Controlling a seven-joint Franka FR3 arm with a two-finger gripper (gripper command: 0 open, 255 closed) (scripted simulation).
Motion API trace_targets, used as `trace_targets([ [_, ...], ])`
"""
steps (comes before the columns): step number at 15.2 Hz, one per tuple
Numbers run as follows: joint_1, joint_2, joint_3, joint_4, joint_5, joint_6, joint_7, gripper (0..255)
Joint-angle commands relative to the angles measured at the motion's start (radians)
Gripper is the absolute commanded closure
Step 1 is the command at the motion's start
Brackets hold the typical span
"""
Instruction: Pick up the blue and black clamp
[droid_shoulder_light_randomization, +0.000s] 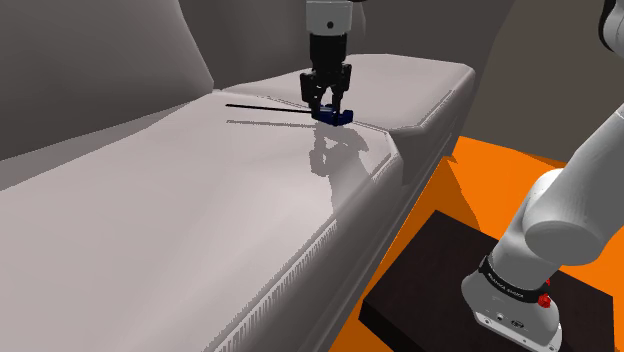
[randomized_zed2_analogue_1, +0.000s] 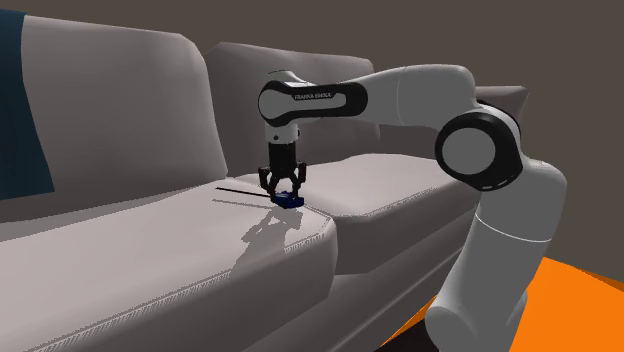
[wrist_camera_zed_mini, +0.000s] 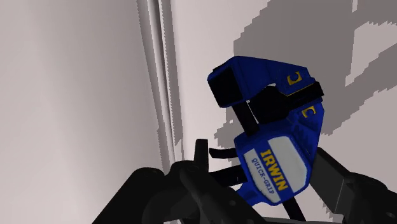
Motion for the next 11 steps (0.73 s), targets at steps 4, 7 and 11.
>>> trace_targets([
  [4,0.0,0.013,0.001,0.069,-0.003,-0.057,0.003,255],
  [7,0.0,0.025,0.002,0.124,-0.007,-0.1,0.006,255],
  [11,0.001,0.047,0.005,0.203,-0.012,-0.159,0.01,255],
])
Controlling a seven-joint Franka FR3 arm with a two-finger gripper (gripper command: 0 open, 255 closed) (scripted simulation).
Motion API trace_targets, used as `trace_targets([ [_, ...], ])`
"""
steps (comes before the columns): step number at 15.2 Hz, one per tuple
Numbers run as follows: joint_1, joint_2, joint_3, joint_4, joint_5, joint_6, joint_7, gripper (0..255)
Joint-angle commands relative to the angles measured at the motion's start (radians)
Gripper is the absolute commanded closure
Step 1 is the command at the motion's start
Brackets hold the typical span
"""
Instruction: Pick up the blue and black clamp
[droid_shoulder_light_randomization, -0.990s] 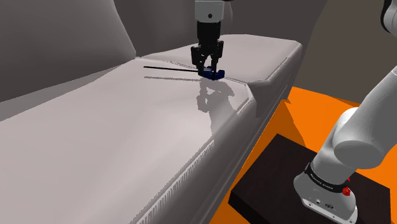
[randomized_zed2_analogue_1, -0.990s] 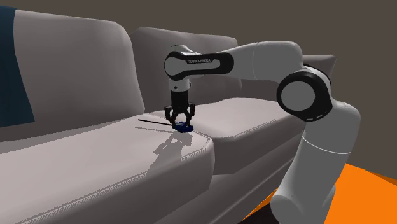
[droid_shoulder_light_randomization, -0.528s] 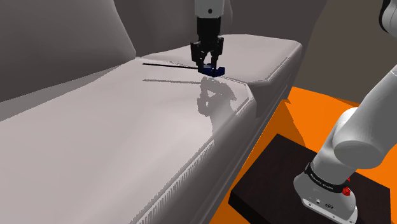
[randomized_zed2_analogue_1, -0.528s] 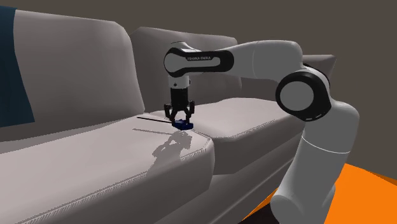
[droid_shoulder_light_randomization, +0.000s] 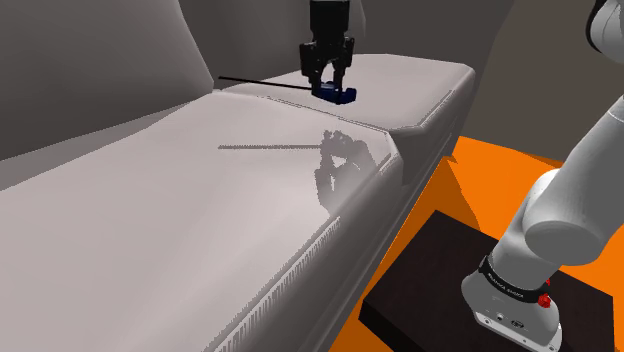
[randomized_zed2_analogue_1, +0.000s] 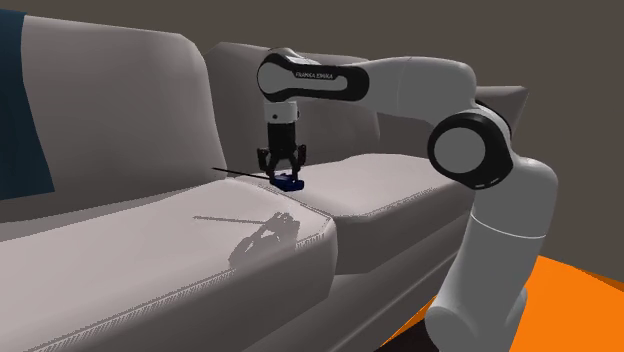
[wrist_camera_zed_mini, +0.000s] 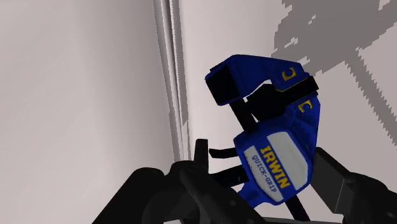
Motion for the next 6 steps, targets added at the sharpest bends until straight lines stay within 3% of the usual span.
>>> trace_targets([
  [1,0.0,0.011,0.001,0.038,-0.003,-0.028,0.002,255],
  [6,0.002,0.033,0.004,0.108,-0.009,-0.076,0.006,255],
])
